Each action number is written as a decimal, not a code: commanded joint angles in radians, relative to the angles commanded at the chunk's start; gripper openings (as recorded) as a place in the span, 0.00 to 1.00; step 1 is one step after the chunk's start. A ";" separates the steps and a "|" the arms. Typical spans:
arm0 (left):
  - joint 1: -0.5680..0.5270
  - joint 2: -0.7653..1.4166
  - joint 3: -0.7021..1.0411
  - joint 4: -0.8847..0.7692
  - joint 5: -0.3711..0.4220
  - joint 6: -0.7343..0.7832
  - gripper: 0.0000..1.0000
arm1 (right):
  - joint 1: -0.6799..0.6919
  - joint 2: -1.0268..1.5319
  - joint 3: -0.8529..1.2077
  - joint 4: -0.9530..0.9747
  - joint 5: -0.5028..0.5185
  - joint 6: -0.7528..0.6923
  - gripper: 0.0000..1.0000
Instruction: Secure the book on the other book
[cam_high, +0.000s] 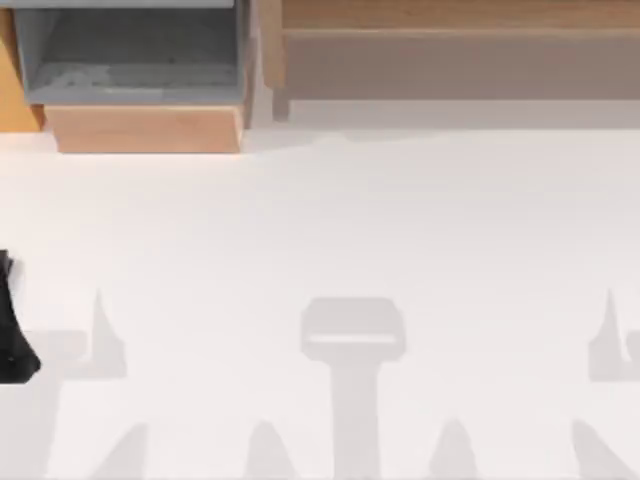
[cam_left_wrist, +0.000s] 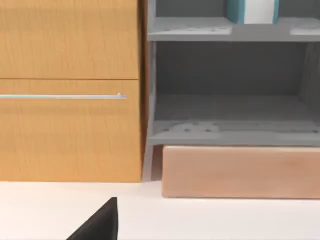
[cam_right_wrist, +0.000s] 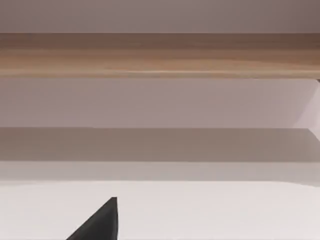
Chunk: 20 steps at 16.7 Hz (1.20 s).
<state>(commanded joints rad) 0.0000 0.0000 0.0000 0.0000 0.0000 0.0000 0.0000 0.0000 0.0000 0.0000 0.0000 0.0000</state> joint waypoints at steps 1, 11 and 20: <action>0.000 0.000 0.000 0.000 0.000 0.000 1.00 | 0.000 0.000 0.000 0.000 0.000 0.000 1.00; -0.045 0.462 0.318 0.167 -0.046 0.015 1.00 | 0.000 0.000 0.000 0.000 0.000 0.000 1.00; -0.130 1.325 0.862 0.454 -0.115 0.009 1.00 | 0.000 0.000 0.000 0.000 0.000 0.000 1.00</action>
<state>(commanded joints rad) -0.1303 1.3249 0.8624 0.4537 -0.1154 0.0085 0.0000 0.0000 0.0000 0.0000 0.0000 0.0000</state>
